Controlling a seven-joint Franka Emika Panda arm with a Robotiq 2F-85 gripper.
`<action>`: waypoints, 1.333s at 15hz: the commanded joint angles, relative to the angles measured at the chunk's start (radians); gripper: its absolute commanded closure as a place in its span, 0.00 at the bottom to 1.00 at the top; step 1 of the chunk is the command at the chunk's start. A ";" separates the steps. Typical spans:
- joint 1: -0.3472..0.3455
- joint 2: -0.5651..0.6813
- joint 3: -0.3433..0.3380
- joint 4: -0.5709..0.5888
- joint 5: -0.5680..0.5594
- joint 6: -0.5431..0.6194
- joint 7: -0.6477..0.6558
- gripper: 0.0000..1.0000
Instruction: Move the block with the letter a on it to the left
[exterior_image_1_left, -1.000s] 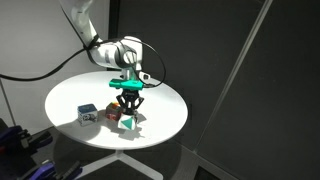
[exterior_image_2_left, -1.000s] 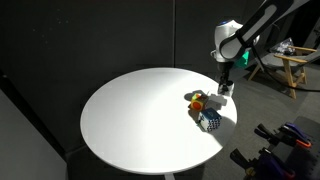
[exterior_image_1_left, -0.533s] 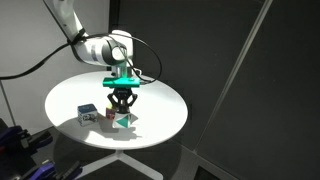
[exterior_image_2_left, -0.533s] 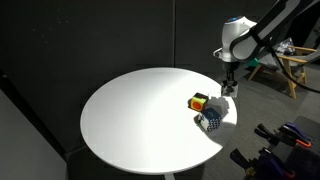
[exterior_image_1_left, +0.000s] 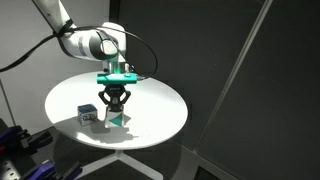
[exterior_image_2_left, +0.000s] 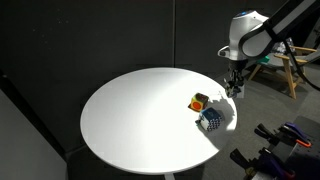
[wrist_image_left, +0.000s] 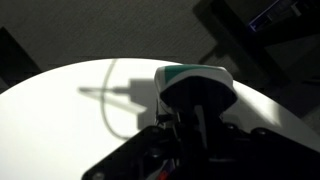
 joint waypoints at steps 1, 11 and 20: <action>-0.003 -0.071 0.011 -0.042 0.032 -0.048 -0.081 0.92; 0.005 -0.041 0.004 -0.025 0.017 -0.055 -0.051 0.78; 0.007 -0.080 0.014 -0.051 0.038 -0.027 -0.117 0.93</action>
